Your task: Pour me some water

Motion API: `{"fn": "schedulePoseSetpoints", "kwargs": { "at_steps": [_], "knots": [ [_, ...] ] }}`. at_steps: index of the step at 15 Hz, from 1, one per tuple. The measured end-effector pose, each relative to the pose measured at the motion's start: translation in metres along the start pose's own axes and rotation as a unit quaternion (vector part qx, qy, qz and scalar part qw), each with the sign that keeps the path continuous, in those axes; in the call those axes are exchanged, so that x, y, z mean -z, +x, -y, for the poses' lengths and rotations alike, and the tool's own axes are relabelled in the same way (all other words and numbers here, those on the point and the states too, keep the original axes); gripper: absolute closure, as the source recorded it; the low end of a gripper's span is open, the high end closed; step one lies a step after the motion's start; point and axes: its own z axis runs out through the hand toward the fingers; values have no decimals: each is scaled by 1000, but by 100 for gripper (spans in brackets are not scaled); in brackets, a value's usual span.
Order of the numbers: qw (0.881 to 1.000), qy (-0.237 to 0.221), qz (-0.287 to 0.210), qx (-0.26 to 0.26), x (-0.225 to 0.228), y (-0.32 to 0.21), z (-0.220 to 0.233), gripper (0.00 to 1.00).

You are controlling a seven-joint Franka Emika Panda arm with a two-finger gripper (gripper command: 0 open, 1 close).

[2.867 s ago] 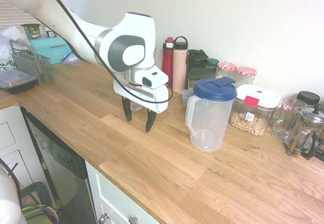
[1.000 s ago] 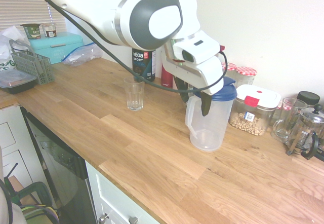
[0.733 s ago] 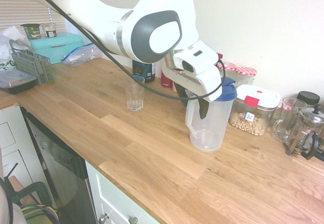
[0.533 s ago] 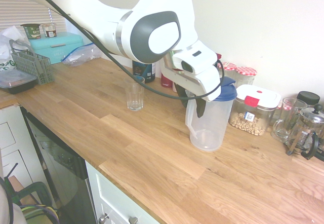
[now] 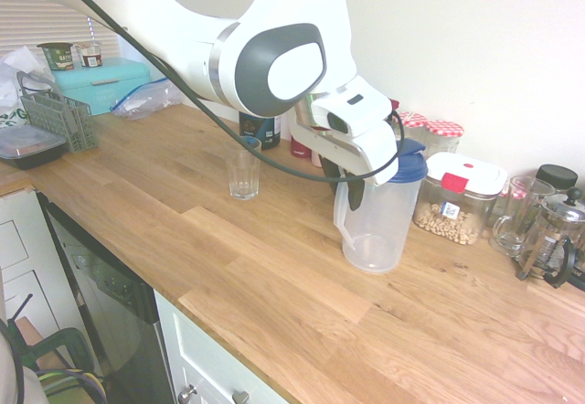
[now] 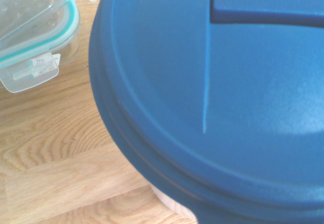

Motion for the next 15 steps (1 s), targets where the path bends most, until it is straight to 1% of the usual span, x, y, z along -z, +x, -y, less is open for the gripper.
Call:
{"fn": "schedulePoseSetpoints", "kwargs": {
  "at_steps": [4,6,9,12,13,15],
  "knots": [
    [1000,0,0,4,0,0,0,100],
    [1000,1,7,20,-1,2,-2,100],
    [998,4,30,49,8,8,-6,100],
    [995,19,42,88,46,22,-5,100],
    [992,28,48,113,66,26,-3,100],
    [982,49,70,167,96,27,7,100]
  ]
}}
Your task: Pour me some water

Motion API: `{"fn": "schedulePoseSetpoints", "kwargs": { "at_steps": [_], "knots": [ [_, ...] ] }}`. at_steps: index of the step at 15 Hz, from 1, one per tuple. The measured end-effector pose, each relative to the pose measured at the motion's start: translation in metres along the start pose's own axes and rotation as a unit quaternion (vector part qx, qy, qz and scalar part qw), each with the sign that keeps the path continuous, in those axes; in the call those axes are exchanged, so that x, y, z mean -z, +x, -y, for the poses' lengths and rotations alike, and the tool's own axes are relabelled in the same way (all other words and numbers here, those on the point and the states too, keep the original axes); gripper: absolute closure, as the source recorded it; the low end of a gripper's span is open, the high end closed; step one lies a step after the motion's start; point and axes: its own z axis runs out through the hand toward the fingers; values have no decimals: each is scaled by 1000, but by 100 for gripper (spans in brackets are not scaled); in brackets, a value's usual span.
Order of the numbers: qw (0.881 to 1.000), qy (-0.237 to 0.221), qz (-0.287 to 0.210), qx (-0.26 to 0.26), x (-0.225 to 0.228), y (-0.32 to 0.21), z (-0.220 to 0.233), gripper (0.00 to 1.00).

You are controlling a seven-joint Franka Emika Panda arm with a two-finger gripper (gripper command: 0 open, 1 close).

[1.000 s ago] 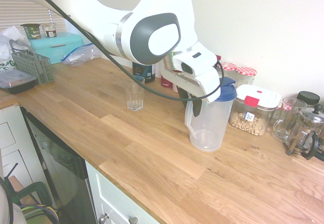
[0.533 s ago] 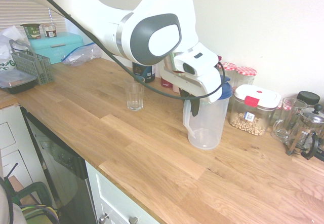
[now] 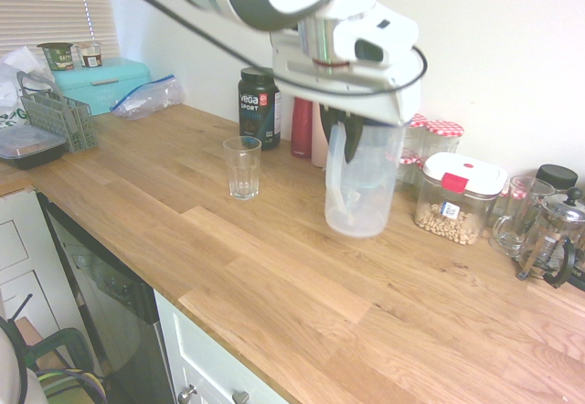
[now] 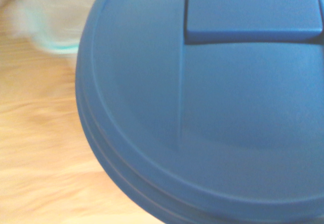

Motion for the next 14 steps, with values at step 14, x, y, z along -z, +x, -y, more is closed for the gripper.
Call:
{"fn": "schedulePoseSetpoints", "kwargs": {
  "at_steps": [14],
  "knots": [
    [911,-66,181,364,2,-58,186,100]
  ]
}}
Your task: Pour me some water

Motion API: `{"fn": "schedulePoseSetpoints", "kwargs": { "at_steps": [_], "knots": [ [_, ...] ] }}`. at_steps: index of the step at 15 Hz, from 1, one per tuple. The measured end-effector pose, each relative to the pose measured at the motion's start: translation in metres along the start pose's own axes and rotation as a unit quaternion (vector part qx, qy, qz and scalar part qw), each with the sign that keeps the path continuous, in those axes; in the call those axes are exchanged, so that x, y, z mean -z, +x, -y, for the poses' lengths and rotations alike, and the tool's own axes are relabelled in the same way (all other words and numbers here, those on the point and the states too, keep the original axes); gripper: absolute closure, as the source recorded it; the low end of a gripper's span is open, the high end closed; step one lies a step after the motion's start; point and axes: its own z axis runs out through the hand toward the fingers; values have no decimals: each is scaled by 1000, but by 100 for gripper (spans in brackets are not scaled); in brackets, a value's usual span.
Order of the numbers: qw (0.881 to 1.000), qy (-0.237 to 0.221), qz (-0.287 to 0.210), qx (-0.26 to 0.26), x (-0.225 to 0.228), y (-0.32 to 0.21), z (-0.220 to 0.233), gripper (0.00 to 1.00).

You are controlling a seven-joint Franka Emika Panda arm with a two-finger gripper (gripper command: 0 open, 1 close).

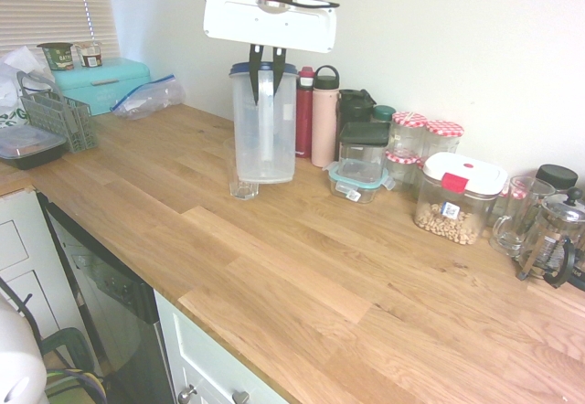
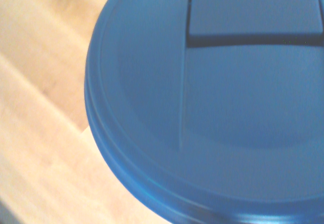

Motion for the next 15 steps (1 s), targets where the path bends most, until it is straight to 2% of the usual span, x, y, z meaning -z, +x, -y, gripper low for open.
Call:
{"fn": "schedulePoseSetpoints", "kwargs": {
  "at_steps": [3,6,9,12,15],
  "knots": [
    [995,-62,37,62,-7,9,2,100],
    [983,-123,56,122,-8,12,8,100],
    [962,-187,69,184,-26,19,43,100],
    [937,-253,77,230,-42,31,52,100],
    [929,-267,79,244,-52,38,59,100]
  ]
}}
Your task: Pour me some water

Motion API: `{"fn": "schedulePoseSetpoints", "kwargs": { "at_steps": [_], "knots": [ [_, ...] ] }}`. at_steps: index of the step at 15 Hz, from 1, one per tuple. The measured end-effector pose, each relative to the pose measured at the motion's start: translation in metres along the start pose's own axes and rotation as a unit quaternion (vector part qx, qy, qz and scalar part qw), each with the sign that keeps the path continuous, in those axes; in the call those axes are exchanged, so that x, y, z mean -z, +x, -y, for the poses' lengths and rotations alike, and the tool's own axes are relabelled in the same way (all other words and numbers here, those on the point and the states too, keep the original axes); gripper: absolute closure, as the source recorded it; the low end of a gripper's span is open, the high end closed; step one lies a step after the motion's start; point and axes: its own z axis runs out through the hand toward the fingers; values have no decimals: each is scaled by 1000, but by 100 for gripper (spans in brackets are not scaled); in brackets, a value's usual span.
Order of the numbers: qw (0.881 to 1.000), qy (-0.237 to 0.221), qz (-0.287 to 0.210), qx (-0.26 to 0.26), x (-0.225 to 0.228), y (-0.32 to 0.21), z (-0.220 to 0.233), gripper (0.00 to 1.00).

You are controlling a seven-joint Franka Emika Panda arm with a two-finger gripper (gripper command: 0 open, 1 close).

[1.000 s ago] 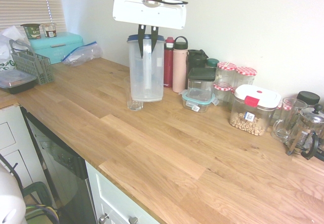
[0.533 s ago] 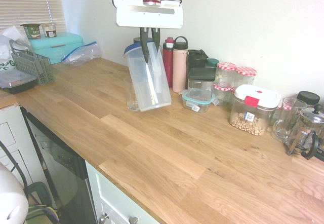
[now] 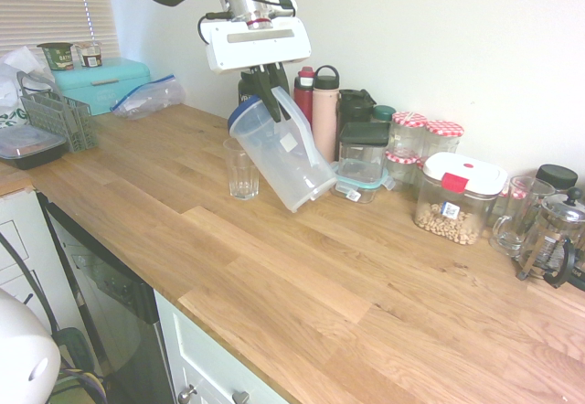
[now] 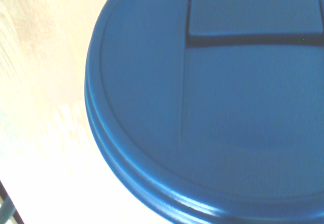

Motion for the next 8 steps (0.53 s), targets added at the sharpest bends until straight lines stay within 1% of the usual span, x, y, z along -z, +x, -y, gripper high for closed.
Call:
{"fn": "schedulePoseSetpoints", "kwargs": {
  "at_steps": [4,8],
  "knots": [
    [1000,-23,-1,21,6,10,18,100],
    [999,-41,1,28,7,15,22,100]
  ]
}}
